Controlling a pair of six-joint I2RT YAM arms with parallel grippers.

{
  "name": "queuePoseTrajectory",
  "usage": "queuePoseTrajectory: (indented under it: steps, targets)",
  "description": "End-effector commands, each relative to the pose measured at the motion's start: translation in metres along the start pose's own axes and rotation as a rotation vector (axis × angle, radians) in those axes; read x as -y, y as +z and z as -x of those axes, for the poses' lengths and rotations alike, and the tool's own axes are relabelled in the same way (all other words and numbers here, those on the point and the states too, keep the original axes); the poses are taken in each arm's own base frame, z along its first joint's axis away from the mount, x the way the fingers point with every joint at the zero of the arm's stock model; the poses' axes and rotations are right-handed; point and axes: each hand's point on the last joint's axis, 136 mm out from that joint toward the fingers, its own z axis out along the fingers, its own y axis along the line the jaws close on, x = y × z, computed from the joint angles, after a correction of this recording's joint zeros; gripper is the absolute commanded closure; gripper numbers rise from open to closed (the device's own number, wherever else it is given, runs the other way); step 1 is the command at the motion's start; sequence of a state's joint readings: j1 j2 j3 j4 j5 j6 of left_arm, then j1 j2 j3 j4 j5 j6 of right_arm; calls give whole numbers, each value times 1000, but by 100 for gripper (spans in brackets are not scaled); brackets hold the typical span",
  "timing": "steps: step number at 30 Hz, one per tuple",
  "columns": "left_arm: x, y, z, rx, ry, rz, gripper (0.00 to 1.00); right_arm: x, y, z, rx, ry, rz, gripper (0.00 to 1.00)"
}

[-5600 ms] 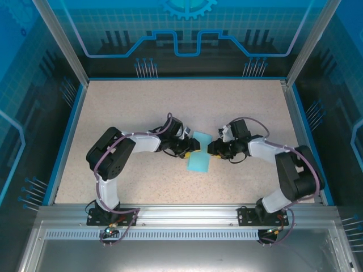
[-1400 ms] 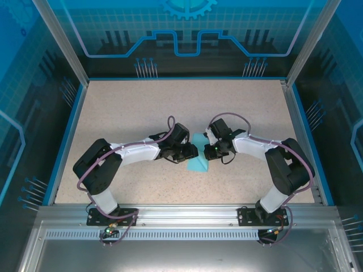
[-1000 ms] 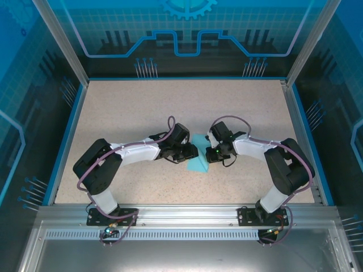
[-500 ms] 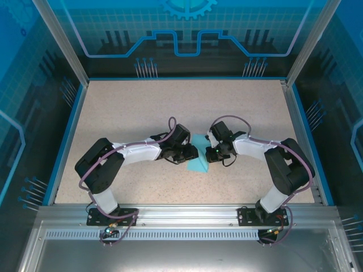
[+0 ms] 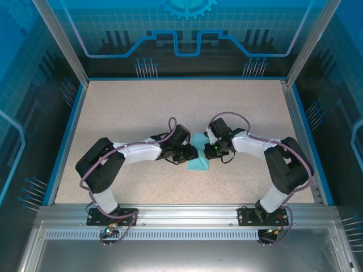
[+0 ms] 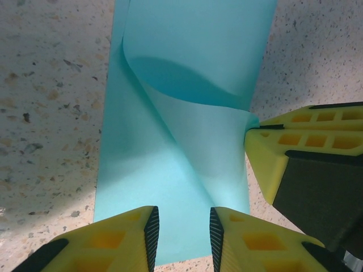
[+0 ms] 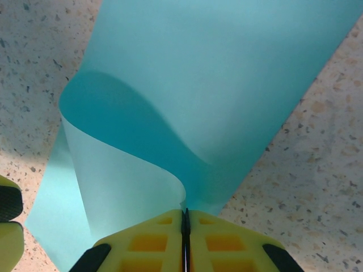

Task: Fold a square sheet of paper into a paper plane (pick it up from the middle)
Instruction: Fold the triangle a second time at the center of the table.

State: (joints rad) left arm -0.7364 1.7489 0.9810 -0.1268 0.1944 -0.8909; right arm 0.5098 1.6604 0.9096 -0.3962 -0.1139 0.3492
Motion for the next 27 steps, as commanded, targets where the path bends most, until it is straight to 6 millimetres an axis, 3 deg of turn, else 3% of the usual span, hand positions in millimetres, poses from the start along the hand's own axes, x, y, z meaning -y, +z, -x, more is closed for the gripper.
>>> queuePoseTrajectory:
  steps: [1,27]
  targets:
    - [8,0,0,-5,17,-1,68,5,0,0,-17,6,-13,90]
    - [16,1,2,-9,30,-4,71,9,5,-13,-42,23,-20,91]
